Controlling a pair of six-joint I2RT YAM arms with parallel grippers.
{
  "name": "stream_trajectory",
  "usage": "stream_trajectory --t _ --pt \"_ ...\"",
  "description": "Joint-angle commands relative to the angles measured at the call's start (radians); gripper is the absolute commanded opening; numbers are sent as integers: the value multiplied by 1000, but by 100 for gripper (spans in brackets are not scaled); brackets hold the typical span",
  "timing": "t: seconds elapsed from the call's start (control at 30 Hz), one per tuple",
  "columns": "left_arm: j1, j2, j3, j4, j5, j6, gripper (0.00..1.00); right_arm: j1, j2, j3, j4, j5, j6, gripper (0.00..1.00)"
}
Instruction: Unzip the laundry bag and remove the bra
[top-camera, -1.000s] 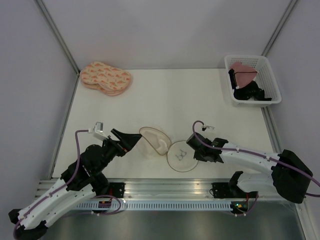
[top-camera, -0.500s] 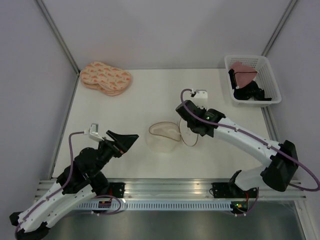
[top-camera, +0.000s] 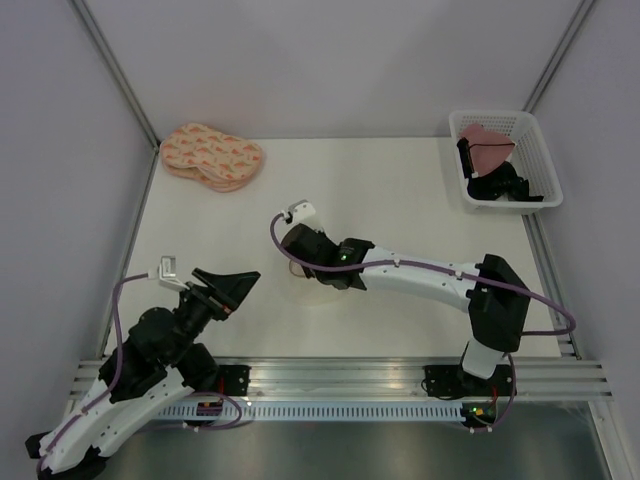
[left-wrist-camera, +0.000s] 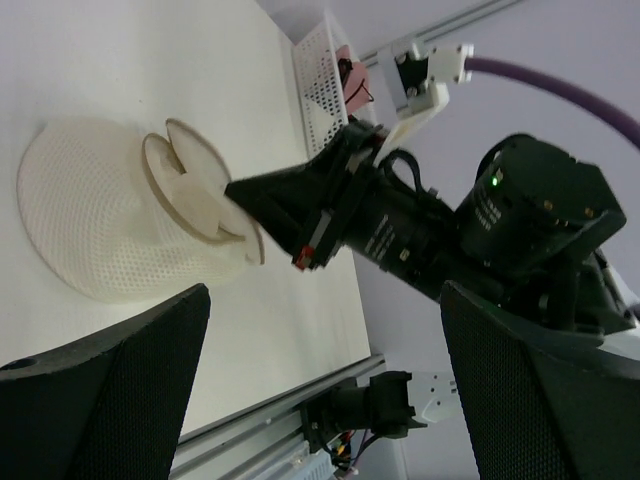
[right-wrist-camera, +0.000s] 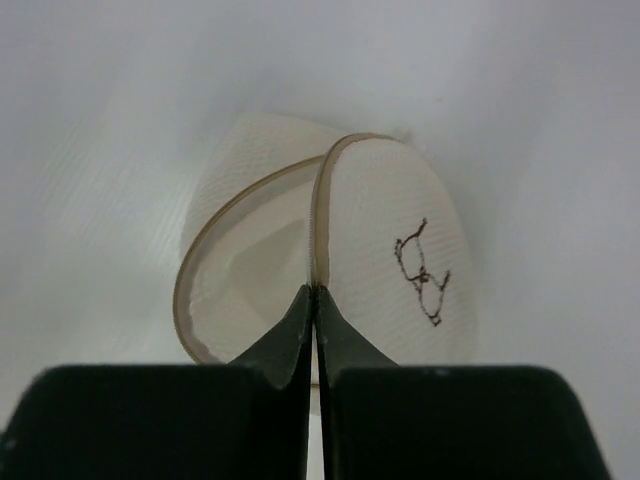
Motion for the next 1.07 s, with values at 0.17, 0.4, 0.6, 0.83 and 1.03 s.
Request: stream_trajectory --t 0.17,0.4,0.6,0.83,1.03 --pt "-3 -28 46 -77 -70 14 100 14 -207 -350 330 -493 20 71" --pt "-4 -22 51 -74 -59 37 100 11 -540 -421 312 -354 71 98" --pt "-4 15 65 -67 -21 71 100 10 -669 -297 79 -160 79 98" --pt "-4 124 77 -18 27 120 100 11 -798 -272 5 -84 91 98" --pt "-4 228 106 25 39 152 100 11 -884 -317 71 -104 71 98"
